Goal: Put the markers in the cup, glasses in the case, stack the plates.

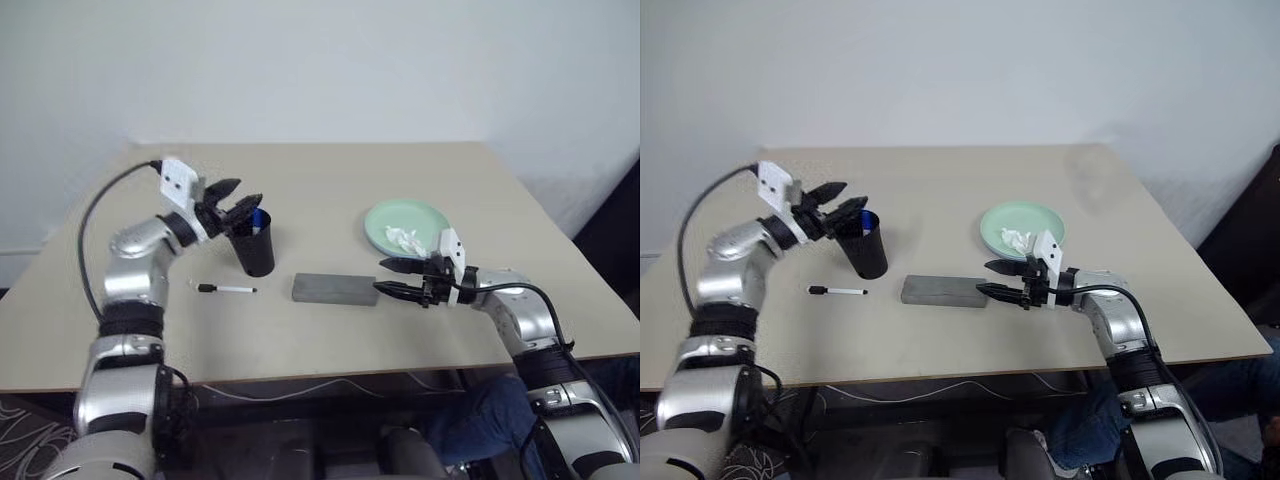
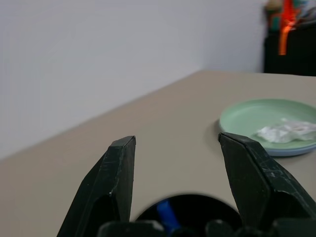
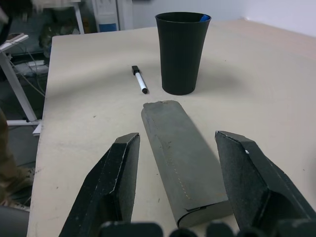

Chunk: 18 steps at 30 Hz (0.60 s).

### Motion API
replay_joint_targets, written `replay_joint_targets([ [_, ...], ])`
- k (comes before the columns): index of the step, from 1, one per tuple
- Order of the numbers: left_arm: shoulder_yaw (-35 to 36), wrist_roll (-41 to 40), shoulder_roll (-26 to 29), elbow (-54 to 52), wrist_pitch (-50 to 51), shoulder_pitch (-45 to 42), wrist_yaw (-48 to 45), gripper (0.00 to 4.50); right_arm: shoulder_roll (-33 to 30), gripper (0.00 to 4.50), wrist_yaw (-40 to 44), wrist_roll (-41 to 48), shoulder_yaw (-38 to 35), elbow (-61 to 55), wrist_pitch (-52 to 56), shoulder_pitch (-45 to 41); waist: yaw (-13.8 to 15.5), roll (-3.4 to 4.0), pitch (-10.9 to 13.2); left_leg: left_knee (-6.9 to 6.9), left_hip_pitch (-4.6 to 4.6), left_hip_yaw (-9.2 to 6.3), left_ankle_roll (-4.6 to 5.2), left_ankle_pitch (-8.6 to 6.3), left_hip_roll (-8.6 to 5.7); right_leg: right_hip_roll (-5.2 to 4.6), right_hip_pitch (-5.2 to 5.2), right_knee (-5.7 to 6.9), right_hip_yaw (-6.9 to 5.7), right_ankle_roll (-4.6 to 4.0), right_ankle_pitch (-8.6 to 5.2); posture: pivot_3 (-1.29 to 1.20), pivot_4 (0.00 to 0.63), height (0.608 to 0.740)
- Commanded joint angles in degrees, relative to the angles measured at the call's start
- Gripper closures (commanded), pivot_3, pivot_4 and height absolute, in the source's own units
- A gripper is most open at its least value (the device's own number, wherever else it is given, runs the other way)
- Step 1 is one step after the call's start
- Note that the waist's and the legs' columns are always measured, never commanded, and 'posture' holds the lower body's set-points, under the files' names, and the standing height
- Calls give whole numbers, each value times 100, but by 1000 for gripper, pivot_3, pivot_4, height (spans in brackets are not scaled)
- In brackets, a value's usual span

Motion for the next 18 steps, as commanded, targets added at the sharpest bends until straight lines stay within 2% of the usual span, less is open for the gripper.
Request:
replay_joint_targets([
  [1,-508,58,684,-534,595,-359,-1403,1724,1,1864,44,19,-84,-14,-107,-205,-1,1,0,-4,1,1,0,0,0,0,0,-2,0,0,-1,0,0,721],
  [6,-1556,877,1439,-366,449,-634,-2886,1724,30,1864,58,8,-61,76,-150,-267,4,7,0,-13,8,3,-1,0,2,2,0,-2,1,-3,-3,0,0,721],
  [9,-2155,1593,1576,130,-91,-824,-3151,1724,52,1864,53,-1,-53,138,-183,-308,4,6,0,-12,5,5,-4,1,7,0,0,-1,-4,-4,-3,0,0,721],
  [14,-2830,2662,1424,1356,-1019,-1309,-3081,1724,63,1864,40,-3,-52,164,-215,-311,5,3,1,-12,-3,7,-3,1,13,-2,-8,-2,0,-4,-4,0,0,721],
  [18,-3029,3069,1098,2227,-1395,-1695,-3094,1724,56,1864,16,3,-54,124,-217,-273,9,2,1,-12,-14,7,19,12,11,-2,-16,-6,-3,-2,-5,0,0,721],
])
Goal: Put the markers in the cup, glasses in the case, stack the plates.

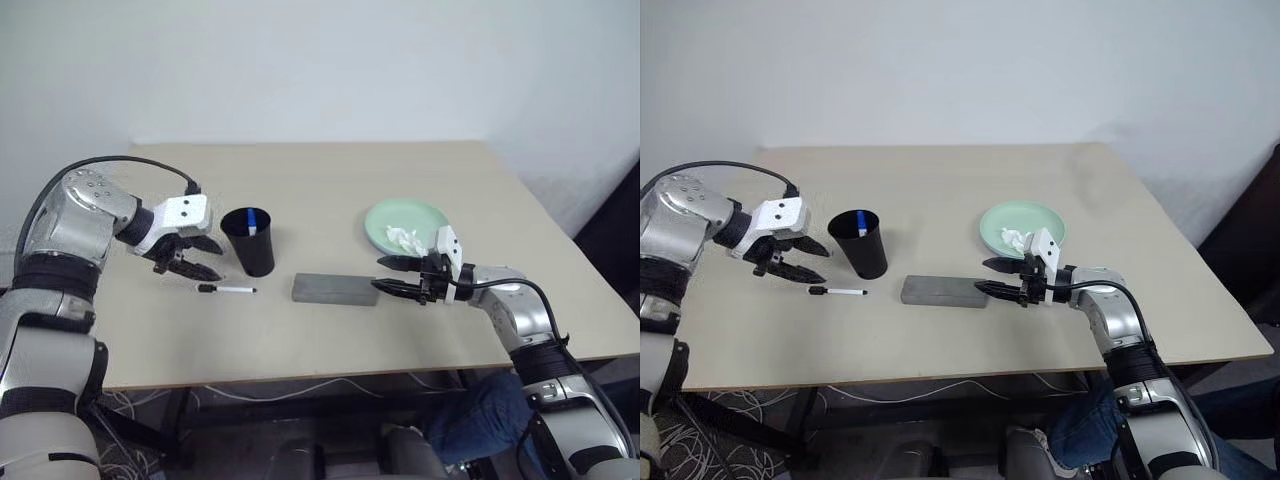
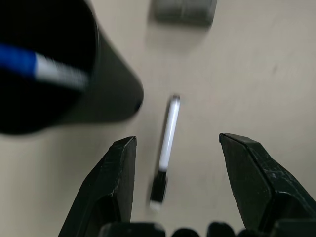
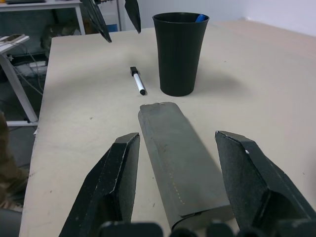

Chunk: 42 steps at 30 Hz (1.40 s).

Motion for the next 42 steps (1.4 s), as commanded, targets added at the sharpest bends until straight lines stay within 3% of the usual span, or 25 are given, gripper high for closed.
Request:
replay_joint_targets([
  [1,-135,371,-198,547,-366,-414,26,1724,-16,1864,3,17,-107,-161,-80,-113,-4,-1,0,0,-2,0,1,0,0,-1,-2,-1,1,0,0,0,0,721],
  [5,-459,962,-508,1241,-709,-615,328,1724,-76,1864,-15,46,-123,-323,-16,9,-6,-2,0,1,-3,1,3,0,-1,-1,-4,0,2,0,0,0,0,721],
  [16,-619,1668,-1119,2081,-865,-879,1014,1724,-166,1864,-114,64,-155,-516,116,93,-5,-6,1,4,-4,-1,3,0,1,-1,-4,2,3,0,1,0,0,721],
  [40,-629,2062,-1302,2353,-744,-635,972,1724,-174,1864,-320,110,-181,-900,284,333,-7,-9,0,8,0,-5,3,0,1,-1,1,6,1,0,1,0,0,721],
  [42,-640,2076,-1291,2348,-770,-592,974,2096,-173,1864,-317,106,-179,-887,281,320,-6,-9,0,8,1,-5,3,0,1,-1,2,6,1,0,1,0,0,721],
])
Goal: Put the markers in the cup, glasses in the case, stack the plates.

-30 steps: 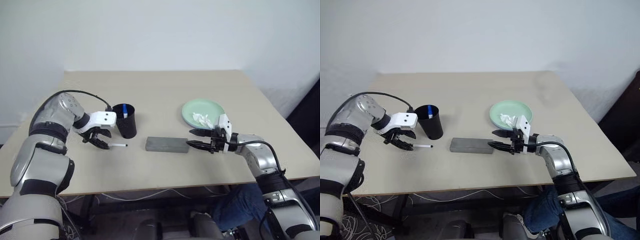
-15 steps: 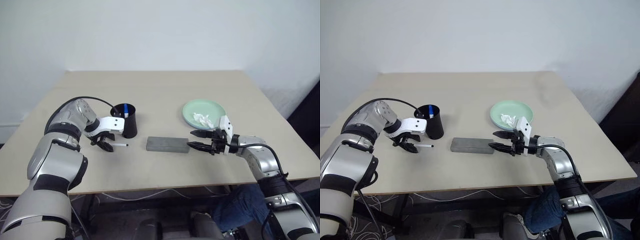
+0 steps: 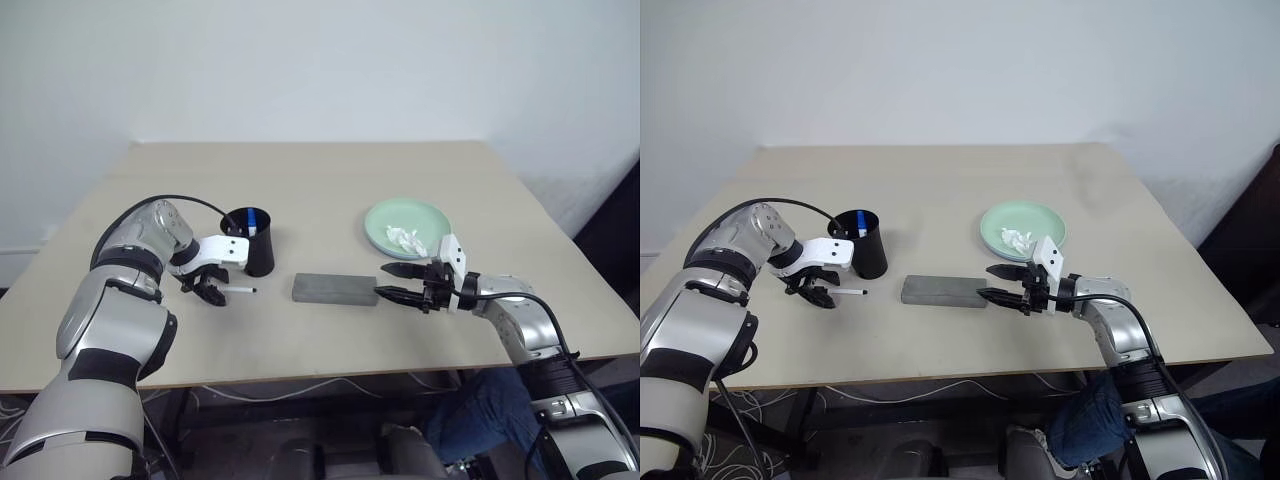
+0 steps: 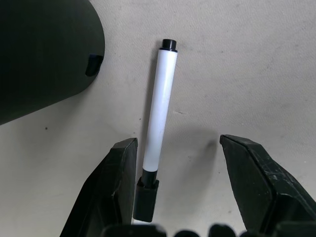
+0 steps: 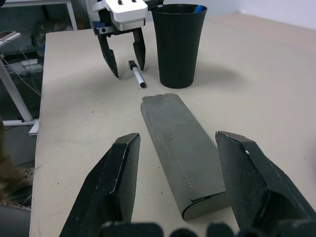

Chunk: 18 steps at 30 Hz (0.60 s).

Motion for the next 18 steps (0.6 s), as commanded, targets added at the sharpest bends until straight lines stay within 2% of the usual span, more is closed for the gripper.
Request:
replay_joint_targets([
  [1,-27,101,22,-3,-9,80,-56,2294,-36,1864,-16,81,-164,-171,-46,-163,1,0,0,0,1,0,0,0,0,0,1,0,0,0,0,0,0,721],
  [4,-10,92,16,-12,-21,121,-25,3178,-37,1864,-8,79,-160,-165,-48,-175,1,0,0,0,5,0,0,0,0,-2,5,1,0,0,0,0,0,721],
  [18,-3,90,7,-48,-106,205,-122,3178,-21,1864,5,62,-147,-115,-78,-211,1,1,-1,7,12,-3,-12,-7,-2,-5,13,8,0,0,0,0,0,721],
])
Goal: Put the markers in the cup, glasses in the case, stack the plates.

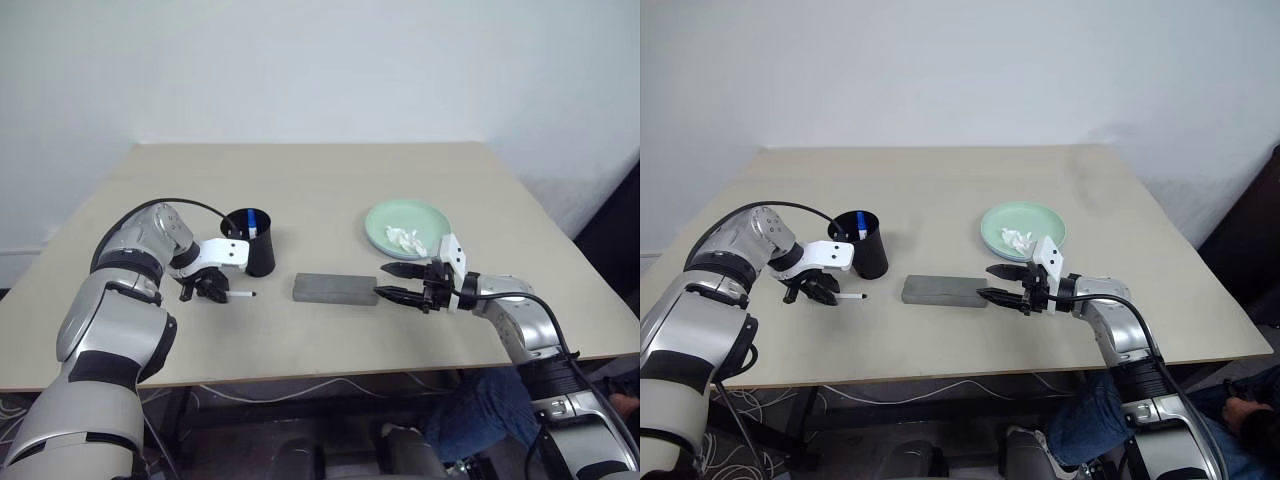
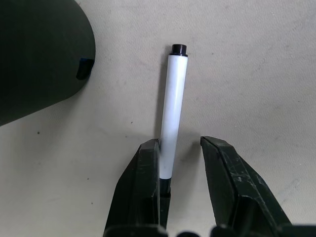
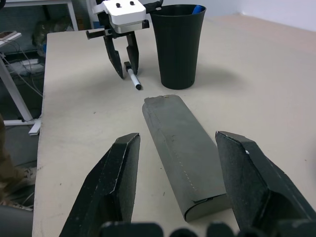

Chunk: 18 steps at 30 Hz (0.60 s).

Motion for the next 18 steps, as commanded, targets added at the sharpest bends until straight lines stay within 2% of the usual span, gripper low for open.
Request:
replay_joint_targets([
  [1,-71,119,4,-29,-21,133,-111,3178,-18,1864,-5,61,-146,-110,-78,-207,0,1,0,0,0,0,0,0,0,0,0,0,0,0,0,0,0,721],
  [5,-132,179,16,-46,-66,200,-124,3178,-14,1864,-11,59,-147,-101,-74,-215,0,2,-2,1,3,0,0,0,0,0,3,1,0,0,0,0,0,721],
  [6,-130,173,15,-50,-65,208,-138,3550,-17,1864,-11,59,-149,-104,-73,-214,0,3,-2,1,5,0,-8,-4,0,-1,4,1,0,0,0,0,0,721],
  [8,-125,166,11,-55,-58,208,-137,3983,-25,1864,-8,60,-154,-102,-72,-217,0,3,-2,2,7,0,-8,-5,0,-2,6,2,0,0,0,0,0,721],
  [9,-124,167,10,-57,-56,204,-115,4388,-27,1864,-7,58,-155,-95,-73,-221,0,3,-2,3,7,0,-8,-5,0,-2,7,3,0,0,0,0,0,721],
  [18,-115,185,21,-64,-90,167,173,4463,-9,1864,0,46,-139,-47,-101,-259,1,4,-2,5,7,-7,-8,-5,0,-2,7,7,-1,0,0,0,0,721],
])
